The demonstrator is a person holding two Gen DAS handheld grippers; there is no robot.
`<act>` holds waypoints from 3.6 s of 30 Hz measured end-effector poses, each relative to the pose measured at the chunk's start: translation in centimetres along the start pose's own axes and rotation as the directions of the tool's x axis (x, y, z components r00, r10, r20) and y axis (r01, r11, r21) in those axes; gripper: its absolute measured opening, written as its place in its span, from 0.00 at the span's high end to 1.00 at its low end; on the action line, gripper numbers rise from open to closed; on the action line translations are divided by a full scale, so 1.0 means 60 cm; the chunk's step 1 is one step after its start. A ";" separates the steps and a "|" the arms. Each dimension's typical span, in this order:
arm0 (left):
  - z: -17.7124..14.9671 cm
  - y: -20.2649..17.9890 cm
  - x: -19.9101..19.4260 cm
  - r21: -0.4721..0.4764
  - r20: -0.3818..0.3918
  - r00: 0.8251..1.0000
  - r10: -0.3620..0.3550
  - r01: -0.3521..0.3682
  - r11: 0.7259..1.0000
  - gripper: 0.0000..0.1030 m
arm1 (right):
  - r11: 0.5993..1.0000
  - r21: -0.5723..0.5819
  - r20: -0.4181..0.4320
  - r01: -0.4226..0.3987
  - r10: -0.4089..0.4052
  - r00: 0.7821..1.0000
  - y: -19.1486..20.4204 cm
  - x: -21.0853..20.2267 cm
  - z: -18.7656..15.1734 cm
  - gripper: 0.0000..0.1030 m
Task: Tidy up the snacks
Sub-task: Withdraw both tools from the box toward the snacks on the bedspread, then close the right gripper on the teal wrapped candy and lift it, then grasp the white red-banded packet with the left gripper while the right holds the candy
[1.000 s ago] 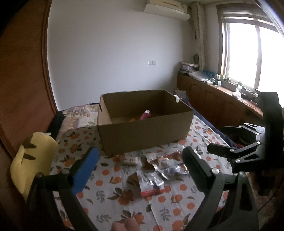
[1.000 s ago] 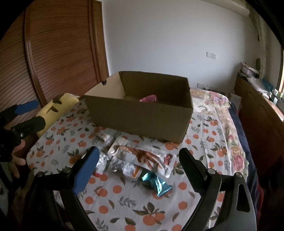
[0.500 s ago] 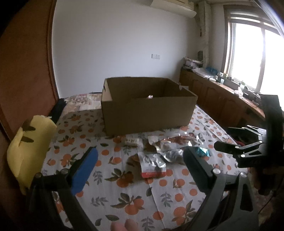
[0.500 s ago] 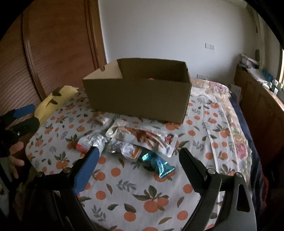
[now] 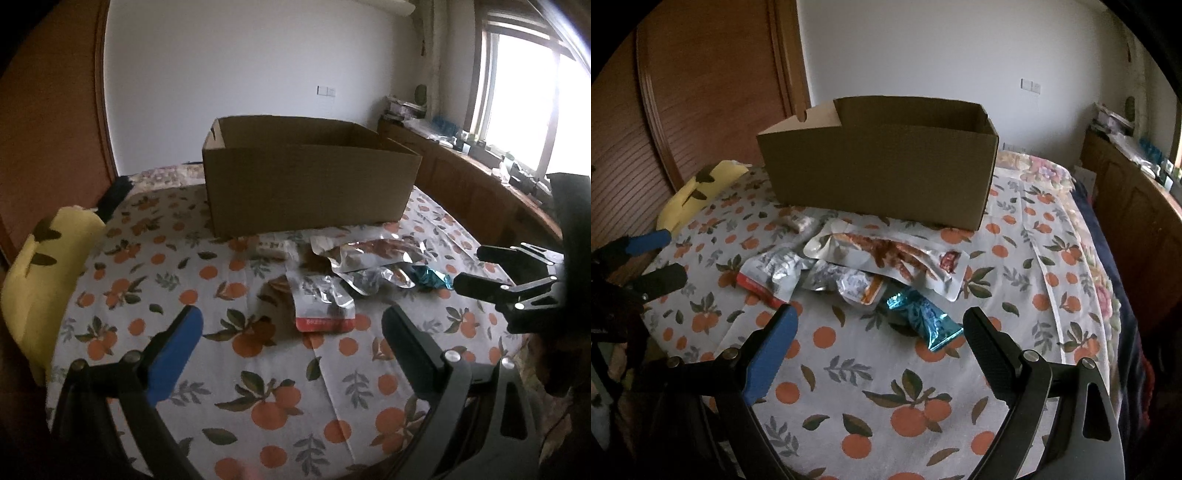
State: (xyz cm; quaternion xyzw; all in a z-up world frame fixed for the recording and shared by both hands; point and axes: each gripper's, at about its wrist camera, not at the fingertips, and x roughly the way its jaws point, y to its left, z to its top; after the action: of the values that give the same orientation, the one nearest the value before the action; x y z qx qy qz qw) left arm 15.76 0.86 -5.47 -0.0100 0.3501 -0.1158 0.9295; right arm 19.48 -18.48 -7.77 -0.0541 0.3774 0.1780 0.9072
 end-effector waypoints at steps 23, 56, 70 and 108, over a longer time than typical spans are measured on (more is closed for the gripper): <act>0.039 -0.033 0.169 -0.001 -0.211 0.973 -0.097 0.099 0.995 0.11 | 0.999 0.022 -0.057 -0.026 0.027 0.998 -0.043 0.058 -0.004 0.10; 0.004 -0.004 0.117 0.030 -0.163 0.978 -0.133 0.139 0.990 0.50 | 0.986 -0.160 -0.239 -0.055 0.015 0.971 -0.059 0.131 0.016 0.64; 0.022 -0.002 0.065 0.020 -0.082 0.988 -0.134 0.136 0.991 0.50 | 0.990 -0.136 -0.205 -0.048 0.019 0.979 -0.058 0.086 -0.009 0.79; 0.085 0.029 0.173 -0.037 -0.131 0.984 -0.120 0.116 0.993 0.56 | 0.986 -0.151 -0.113 -0.076 0.059 0.992 -0.053 0.040 0.020 0.79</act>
State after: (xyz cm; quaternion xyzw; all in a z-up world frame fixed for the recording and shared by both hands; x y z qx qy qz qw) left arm 27.00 -0.04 -8.51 -0.0365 0.4118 -0.1661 0.8953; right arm 22.96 -20.51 -8.73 -0.1212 0.4127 0.2341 0.8719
